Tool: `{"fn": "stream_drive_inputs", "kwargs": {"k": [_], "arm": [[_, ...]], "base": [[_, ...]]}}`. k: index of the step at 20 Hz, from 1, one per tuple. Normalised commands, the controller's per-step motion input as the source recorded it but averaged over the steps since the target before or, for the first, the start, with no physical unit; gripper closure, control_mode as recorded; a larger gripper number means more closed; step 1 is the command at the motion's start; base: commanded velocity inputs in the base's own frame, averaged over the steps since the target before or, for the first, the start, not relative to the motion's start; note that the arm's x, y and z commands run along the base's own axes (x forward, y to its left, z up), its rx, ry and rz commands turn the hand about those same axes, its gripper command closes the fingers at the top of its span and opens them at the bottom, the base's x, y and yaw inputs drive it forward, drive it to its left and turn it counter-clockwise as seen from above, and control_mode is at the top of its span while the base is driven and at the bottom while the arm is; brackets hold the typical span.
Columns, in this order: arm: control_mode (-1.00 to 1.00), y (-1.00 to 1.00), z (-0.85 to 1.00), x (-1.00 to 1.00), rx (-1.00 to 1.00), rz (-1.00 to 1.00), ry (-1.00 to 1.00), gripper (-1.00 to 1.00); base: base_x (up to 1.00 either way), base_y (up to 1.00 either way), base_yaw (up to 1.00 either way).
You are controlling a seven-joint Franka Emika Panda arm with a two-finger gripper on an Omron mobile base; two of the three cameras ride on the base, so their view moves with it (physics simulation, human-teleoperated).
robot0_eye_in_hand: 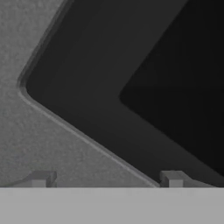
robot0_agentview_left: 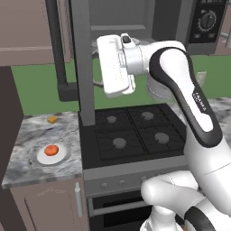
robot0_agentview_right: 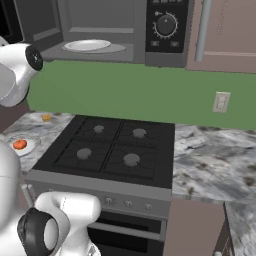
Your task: Pick the squash from the counter and place it in the microwave. Then turn on the microwave.
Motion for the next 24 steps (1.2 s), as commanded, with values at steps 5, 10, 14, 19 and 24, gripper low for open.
{"fn": "stream_drive_inputs", "kwargs": {"k": [5,10,14,19,24], "arm": [[-1.00,0.21,0.00,0.03,0.00,-0.11,-0.06,-1.00],[-1.00,0.10,0.00,0.02,0.00,-0.08,-0.03,-1.00],[-1.00,-0.14,0.00,0.00,0.00,0.00,0.00,-1.00],[-1.00,-0.29,0.00,0.00,0.04,-0.02,0.03,-1.00],[-1.00,-0.31,0.00,0.00,0.06,-0.16,0.07,-1.00]], "base": [[0.00,0.00,0.00],[0.00,0.00,0.00],[0.00,0.00,0.00],[0.00,0.00,0.00],[0.00,0.00,0.00]]}}
